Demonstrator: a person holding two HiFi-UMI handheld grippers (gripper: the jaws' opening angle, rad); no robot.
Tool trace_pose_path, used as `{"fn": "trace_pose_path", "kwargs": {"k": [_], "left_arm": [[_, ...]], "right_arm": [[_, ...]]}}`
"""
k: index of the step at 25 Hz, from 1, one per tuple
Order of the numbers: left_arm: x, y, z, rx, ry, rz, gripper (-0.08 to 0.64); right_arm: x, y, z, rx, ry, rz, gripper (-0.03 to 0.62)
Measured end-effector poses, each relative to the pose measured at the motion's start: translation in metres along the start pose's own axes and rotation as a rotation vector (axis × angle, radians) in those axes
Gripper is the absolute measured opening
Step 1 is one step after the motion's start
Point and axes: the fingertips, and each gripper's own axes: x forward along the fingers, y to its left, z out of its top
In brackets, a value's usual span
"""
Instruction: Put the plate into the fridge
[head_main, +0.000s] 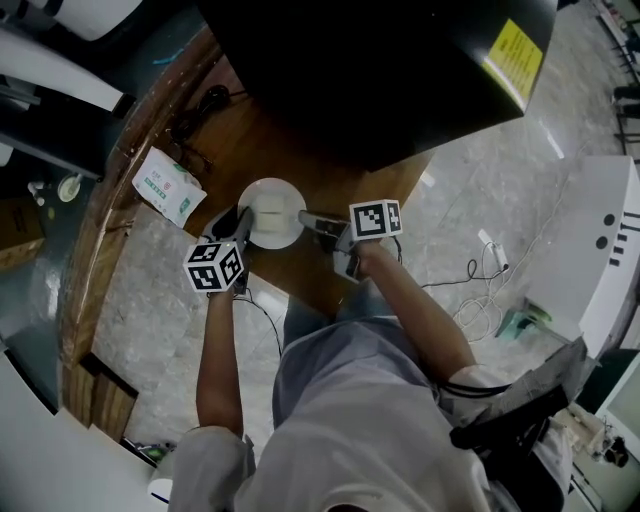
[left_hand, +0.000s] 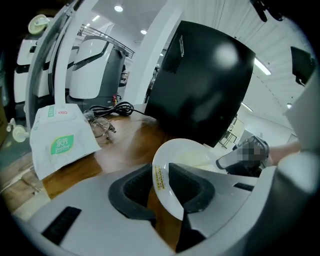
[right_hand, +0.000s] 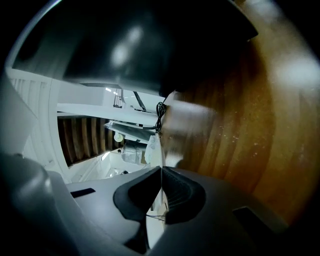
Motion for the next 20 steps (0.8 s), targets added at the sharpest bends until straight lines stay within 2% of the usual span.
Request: {"fn": "trace_pose_path", "kwargs": {"k": [4,6,13,20], "left_arm": [[-0.012,-0.055,-0.010,0.002,-0.029,-0.014,0.115],[-0.015,-0.097,-0.009,0.001,-0.045,-0.026,0.109],[0.011,-0.280,-0.002,0.022,-0.122,-0.125,0.098],[0.056,-0.461,0.003,0.111,-0.161,-0.222,0.094]], "right_arm": [[-0.052,0.003,-0.017,-0.009,-0.007,0.040,0.021],[-0.093,0.006,-0.022,-0.010,-0.013,0.056,0.021],[-0.279,-0.002,-0.019,-0.020,-0.088,0.114,0.021],[-0.463,-0.024,-0.004,-0.054,-0.187,0.137,0.021]]}}
